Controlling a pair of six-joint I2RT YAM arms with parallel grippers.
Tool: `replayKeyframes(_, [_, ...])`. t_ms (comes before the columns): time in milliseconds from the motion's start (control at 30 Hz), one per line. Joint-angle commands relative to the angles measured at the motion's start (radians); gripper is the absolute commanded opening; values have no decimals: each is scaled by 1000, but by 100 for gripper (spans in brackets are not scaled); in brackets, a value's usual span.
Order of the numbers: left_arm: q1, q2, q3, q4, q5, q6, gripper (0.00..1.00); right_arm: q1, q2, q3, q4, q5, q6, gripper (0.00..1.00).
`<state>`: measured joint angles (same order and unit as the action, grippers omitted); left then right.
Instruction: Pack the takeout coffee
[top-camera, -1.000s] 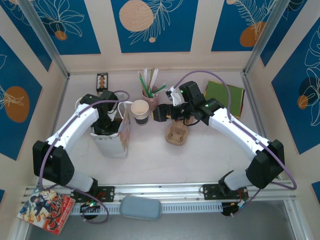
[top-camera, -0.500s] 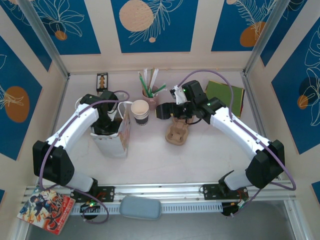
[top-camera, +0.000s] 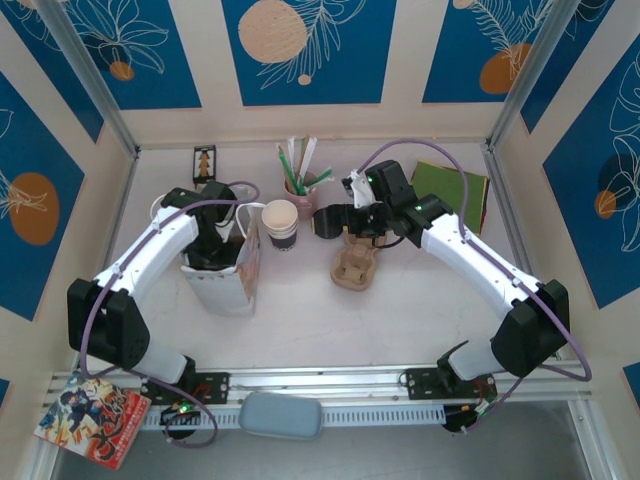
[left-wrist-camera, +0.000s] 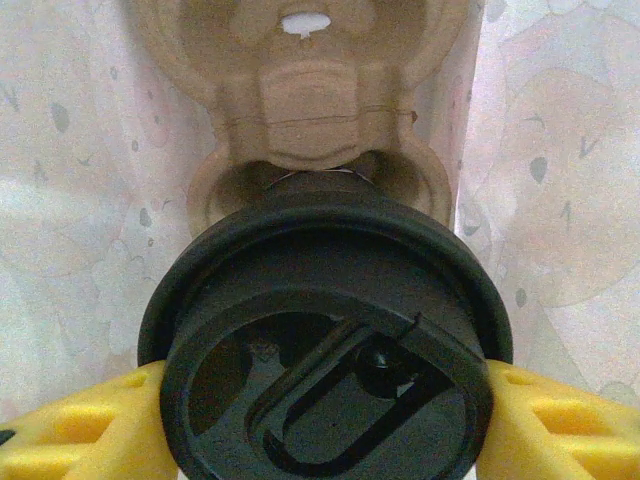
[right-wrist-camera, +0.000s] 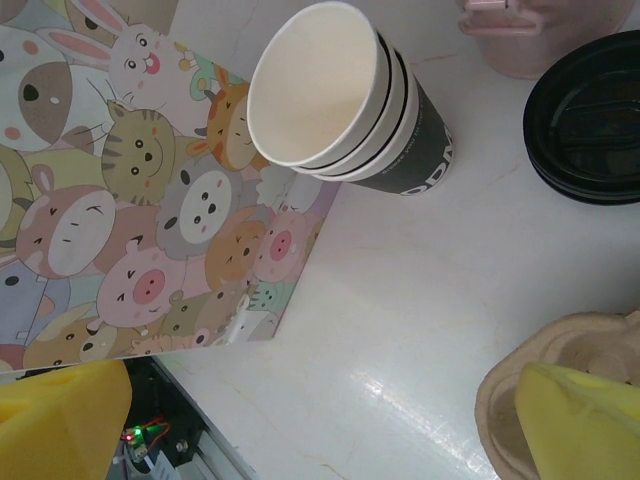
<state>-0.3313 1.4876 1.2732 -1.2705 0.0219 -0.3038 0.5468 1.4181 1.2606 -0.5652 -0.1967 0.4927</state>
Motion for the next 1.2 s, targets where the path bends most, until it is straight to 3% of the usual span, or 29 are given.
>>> replayKeyframes(0, [23,26,-28,23,-25,25,58,-13,-14,-17,-14,6,16,99])
replayKeyframes(1167, [29,51,-55,55,-23,25,57,-19,-2,-15,-9,-6,17,99])
